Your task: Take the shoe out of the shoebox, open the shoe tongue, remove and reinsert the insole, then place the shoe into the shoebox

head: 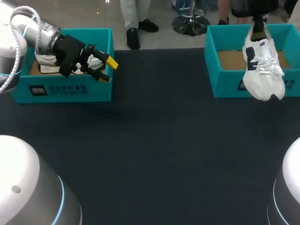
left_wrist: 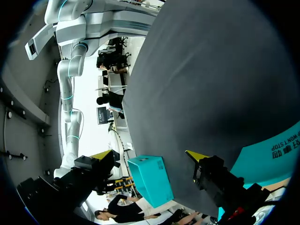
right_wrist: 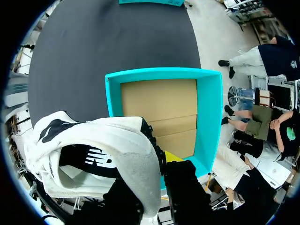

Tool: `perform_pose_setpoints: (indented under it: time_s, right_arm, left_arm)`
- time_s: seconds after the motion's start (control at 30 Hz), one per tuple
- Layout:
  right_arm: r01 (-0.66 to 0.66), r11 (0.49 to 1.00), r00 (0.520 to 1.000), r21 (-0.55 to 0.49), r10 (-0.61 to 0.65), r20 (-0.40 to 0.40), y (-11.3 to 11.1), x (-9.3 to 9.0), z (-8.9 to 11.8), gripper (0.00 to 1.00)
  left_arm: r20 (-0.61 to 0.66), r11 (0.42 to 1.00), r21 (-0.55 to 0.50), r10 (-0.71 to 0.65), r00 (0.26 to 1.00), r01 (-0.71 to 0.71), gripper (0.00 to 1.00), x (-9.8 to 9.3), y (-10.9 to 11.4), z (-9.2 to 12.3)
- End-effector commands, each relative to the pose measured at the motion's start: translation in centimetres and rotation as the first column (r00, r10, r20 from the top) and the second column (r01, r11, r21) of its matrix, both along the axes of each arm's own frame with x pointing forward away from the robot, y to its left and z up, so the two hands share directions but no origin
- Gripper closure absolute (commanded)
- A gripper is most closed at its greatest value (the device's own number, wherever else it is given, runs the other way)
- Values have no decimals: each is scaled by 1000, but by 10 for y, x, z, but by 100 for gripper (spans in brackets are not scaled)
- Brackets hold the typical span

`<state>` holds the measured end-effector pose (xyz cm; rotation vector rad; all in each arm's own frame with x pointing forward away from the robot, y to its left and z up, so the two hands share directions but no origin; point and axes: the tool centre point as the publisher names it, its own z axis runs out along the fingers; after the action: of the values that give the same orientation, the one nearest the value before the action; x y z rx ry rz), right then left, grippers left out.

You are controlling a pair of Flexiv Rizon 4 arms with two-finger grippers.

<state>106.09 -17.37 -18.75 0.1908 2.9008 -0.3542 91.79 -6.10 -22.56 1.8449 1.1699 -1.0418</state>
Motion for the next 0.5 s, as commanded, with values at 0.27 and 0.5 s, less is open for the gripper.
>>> perform_pose_setpoints:
  time_s: [0.27,0.5]
  right_arm:
    - [61,998,998,3,-61,-2,-44,15,-3,100]
    - [61,998,998,3,-61,-2,-44,15,-3,100]
  left_arm:
    - [1,1000,1,-1,1000,1,0,0,1,0]
    - [1,1000,1,-1,1000,1,0,0,1,0]
